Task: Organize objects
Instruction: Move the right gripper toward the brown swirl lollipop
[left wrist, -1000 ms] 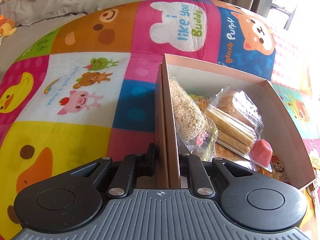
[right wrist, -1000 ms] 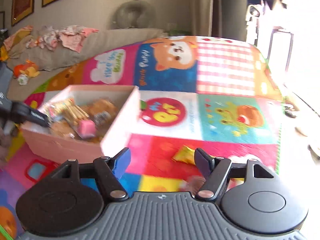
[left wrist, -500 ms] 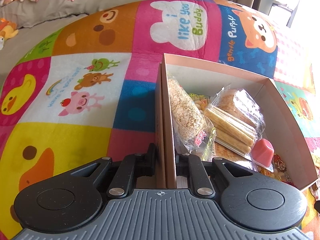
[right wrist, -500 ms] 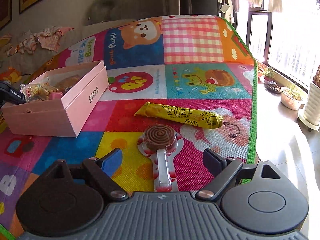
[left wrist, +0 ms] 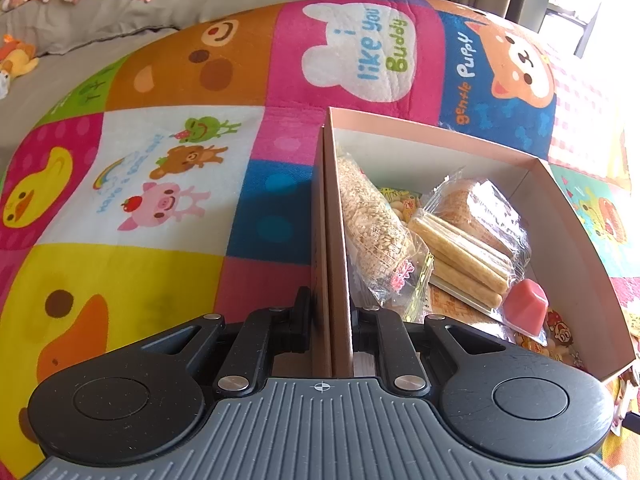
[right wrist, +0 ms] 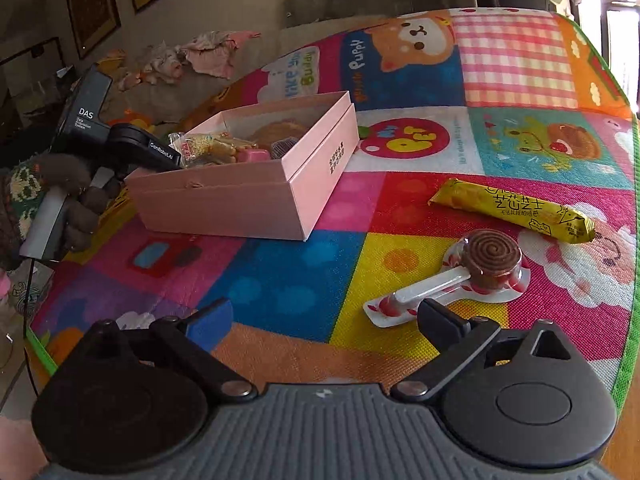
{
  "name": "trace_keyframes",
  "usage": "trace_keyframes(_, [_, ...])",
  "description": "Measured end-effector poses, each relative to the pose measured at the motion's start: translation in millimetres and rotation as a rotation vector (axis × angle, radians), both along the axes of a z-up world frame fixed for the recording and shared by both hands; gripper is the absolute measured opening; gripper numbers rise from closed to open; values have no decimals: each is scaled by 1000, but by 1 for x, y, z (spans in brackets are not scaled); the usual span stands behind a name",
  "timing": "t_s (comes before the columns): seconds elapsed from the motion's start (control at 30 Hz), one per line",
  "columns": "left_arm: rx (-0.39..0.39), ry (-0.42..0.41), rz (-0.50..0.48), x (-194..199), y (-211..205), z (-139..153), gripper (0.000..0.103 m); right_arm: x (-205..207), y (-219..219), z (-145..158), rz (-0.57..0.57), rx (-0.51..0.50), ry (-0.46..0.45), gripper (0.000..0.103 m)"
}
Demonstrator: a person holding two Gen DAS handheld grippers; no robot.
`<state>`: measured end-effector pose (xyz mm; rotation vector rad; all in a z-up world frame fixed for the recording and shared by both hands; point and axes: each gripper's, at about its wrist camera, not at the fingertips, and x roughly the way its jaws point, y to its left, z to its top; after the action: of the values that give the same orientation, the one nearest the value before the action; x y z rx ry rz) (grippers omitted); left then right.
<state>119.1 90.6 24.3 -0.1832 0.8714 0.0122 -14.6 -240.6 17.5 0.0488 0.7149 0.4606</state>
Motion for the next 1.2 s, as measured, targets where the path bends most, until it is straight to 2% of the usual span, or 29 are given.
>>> trace_keyframes(0.3, [-13,-6,2,-1,1,-1,15,5,6,-1,-82,-25,16,103])
trace_keyframes(0.47, [-15,-7,3,-1,2,-1,15,8,4,-1,-142,25,39,103])
trace_keyframes(0.63, [-26,-11,7,-2,3,-2,15,7,18,-1,-122,-79,33,103])
trace_keyframes(1.0, [-28,-12,7,-2,4,-3,15,3,26,2,-176,-146,32,103])
trace_keyframes(1.03, [-27,-11,6,-2,4,-3,15,1,23,6,-185,-147,16,103])
trace_keyframes(1.13, [-28,-9,6,-2,4,-3,15,-9,10,24,-251,-198,-110,103])
trace_keyframes(1.2, [-31,-10,9,-3,5,-3,15,-4,2,28,-295,-238,-143,103])
